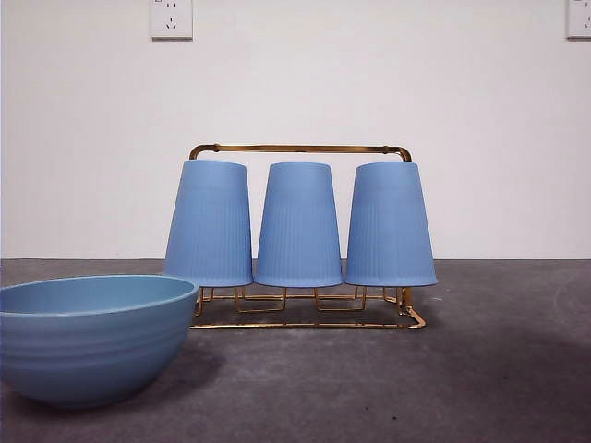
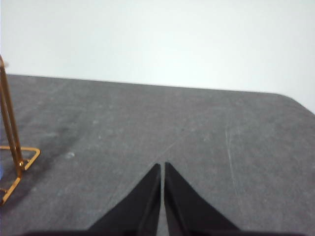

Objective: Right arm lift cup from the cupboard, then place it on the right of the bowl

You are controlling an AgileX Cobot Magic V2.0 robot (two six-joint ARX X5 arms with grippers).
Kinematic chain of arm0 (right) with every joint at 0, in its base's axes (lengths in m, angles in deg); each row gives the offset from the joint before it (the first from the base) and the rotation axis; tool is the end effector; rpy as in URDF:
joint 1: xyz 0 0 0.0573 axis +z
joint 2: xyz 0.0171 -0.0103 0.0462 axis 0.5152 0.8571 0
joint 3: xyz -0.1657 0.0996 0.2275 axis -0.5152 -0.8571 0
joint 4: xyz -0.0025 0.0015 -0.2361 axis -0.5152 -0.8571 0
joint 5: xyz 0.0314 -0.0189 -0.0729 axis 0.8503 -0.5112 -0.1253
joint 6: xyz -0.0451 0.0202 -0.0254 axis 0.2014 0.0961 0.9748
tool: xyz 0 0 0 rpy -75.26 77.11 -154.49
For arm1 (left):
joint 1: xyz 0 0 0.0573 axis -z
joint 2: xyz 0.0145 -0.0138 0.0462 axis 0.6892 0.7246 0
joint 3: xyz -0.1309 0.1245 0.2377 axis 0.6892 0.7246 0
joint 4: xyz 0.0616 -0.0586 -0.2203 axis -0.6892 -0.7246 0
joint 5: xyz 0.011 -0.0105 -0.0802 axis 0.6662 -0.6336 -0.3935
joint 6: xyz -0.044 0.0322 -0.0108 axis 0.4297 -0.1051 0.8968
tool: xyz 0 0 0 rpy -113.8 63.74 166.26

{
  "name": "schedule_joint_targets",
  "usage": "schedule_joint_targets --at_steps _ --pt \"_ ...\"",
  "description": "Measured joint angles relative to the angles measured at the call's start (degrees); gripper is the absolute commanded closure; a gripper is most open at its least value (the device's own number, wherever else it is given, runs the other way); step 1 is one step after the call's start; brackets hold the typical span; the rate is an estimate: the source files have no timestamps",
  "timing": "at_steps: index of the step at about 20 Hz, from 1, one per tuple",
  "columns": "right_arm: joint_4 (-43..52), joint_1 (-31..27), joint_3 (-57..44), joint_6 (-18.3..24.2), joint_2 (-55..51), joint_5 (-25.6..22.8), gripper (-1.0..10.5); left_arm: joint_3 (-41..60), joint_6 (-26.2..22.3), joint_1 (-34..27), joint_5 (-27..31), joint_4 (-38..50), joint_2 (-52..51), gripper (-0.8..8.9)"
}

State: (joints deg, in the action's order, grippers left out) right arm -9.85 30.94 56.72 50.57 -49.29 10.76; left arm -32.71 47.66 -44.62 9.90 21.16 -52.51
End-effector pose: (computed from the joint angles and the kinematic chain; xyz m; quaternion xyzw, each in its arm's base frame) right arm 0.0488 -0.0001 0.1658 -0.0146 0.0091 -0.0002 0.9999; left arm 0.0471 -0.0007 0.1595 -0.0774 0.0602 -0.0108 0.9951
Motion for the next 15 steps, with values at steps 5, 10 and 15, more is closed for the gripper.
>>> schedule_joint_targets --at_steps 5,10,15 --pt "1.3 0.0 0.0 -3.1 0.0 0.4 9.3 0.0 5.9 0.0 0.0 0.1 0.0 8.06" --pt "4.1 0.0 0.0 -11.8 0.0 1.0 9.3 0.0 16.9 0.0 -1.1 0.1 0.0 8.06" --pt "4.0 0.0 0.0 -27.3 0.0 1.6 9.3 0.0 28.5 0.0 -8.4 1.2 0.0 8.06"
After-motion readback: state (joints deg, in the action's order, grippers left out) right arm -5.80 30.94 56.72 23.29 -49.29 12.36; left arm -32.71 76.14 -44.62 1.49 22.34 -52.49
